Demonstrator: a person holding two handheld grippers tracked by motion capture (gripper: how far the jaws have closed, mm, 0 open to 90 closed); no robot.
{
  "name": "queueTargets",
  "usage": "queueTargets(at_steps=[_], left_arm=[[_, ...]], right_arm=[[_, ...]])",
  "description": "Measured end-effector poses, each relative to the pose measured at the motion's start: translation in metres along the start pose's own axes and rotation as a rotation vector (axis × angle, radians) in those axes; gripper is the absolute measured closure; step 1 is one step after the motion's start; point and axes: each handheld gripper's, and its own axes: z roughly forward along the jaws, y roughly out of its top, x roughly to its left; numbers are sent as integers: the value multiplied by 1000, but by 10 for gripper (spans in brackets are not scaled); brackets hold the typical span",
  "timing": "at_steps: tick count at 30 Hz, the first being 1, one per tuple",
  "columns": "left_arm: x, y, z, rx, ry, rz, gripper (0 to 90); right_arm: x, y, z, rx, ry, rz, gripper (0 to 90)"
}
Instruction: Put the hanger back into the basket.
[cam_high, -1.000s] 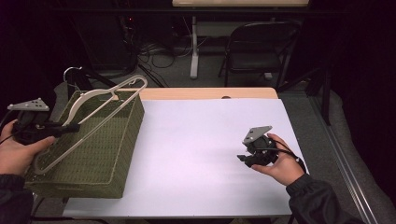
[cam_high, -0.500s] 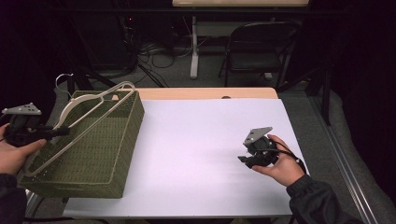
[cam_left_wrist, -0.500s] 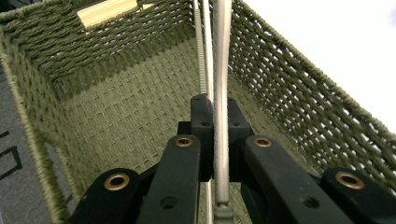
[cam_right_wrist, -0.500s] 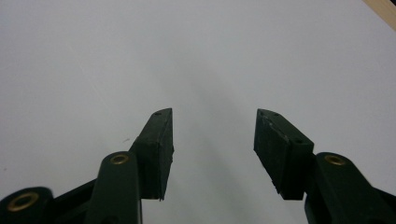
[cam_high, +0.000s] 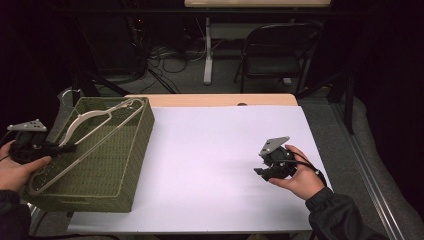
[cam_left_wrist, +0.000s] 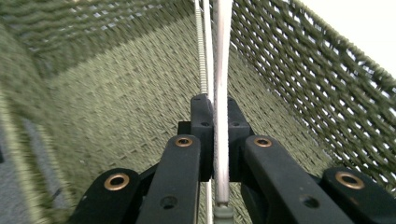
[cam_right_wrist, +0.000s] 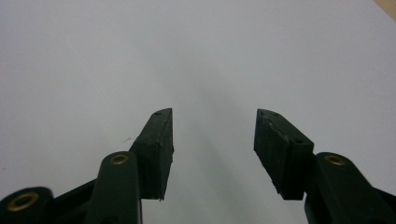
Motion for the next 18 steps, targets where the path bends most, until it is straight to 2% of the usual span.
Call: queueTargets(at_steps=[5,7,9,10,13,14,15,18], left_arm=[[0,-8,17,34,-2,-11,870],[0,-11,22,44,-9,-11,870],[0,-14,27,56,-13,-16,869],[0,-15,29,66,-12,-12,869],[-1,-17,35,105,17,-15,867],[-1,-18,35,101,19,-24,864],[-1,-18,35,86,24,-32,850],[-3,-17,32,60,62,-34,716]], right_arm=[[1,0,2,-24,2,1,472],[1,1,1,-2,3,-3,472],[1,0,3,-17,6,-1,472],[1,0,2,-2,3,-3,472],[1,0,2,-14,6,4,472],[1,0,1,-3,4,0,472],[1,0,1,-7,7,0,471],[1,-1,0,-6,0,3,472]])
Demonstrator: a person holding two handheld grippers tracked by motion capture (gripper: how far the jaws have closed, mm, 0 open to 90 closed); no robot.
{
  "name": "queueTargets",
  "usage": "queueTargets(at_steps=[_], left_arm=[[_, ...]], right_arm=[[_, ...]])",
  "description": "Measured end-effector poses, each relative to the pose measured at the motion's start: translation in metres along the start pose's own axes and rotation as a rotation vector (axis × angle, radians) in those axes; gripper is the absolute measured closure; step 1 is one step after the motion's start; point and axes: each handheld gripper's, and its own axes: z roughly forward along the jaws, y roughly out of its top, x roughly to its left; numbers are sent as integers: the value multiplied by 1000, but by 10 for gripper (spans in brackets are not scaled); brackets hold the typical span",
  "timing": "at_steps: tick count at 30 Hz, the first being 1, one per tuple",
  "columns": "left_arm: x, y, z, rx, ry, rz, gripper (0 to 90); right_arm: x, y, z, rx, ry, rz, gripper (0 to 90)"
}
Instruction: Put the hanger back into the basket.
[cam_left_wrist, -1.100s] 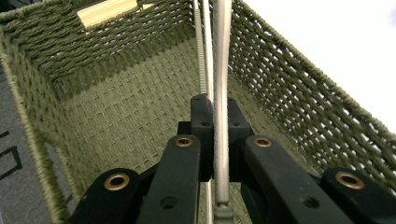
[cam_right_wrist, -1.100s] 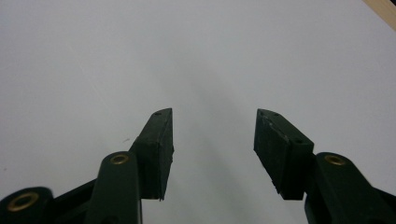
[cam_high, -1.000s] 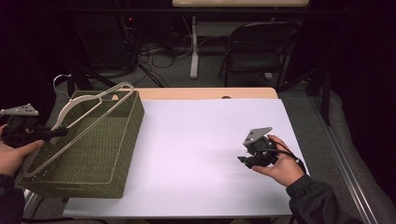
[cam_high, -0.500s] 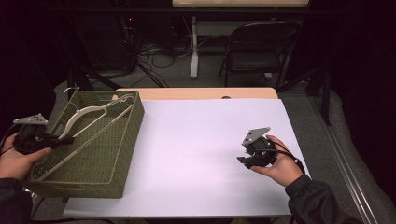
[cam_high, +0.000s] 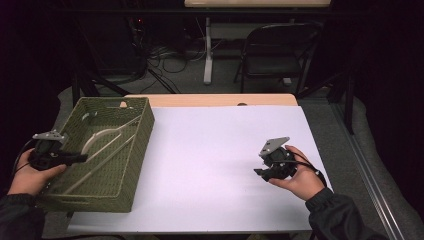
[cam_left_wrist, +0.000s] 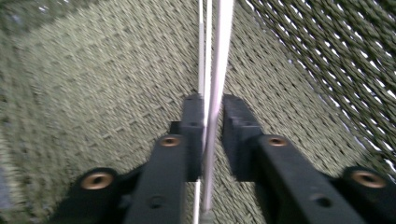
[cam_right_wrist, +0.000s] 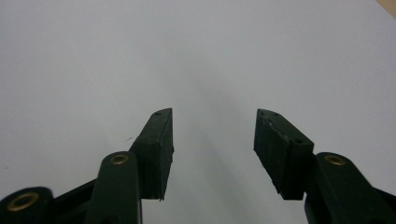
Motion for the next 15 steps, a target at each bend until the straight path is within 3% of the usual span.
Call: queueTargets(at_steps=[6,7,9,11,12,13,14,15], left_arm=[[-6,-1,-19,-74,100,-17,574],[-8,-2,-23,-81,106,-22,554],[-14,-4,-31,-105,133,-25,522],[-22,-6,-39,-135,194,-30,475],[-26,-7,-43,-157,209,-34,456],[-32,-8,-48,-174,212,-42,433],[-40,-9,-53,-197,211,-42,423],[-46,-9,-56,-213,215,-39,416]], right_arm=[[1,-3,-5,-4,5,5,472],[2,-6,-4,-39,-1,12,471],[1,-9,-9,-10,-3,10,471],[1,-14,-9,-50,-10,26,471],[1,-15,-13,-18,-12,28,470],[1,-18,-12,-67,-17,38,470],[0,-20,-18,-30,-23,40,469],[0,-24,-20,-51,-25,55,469]])
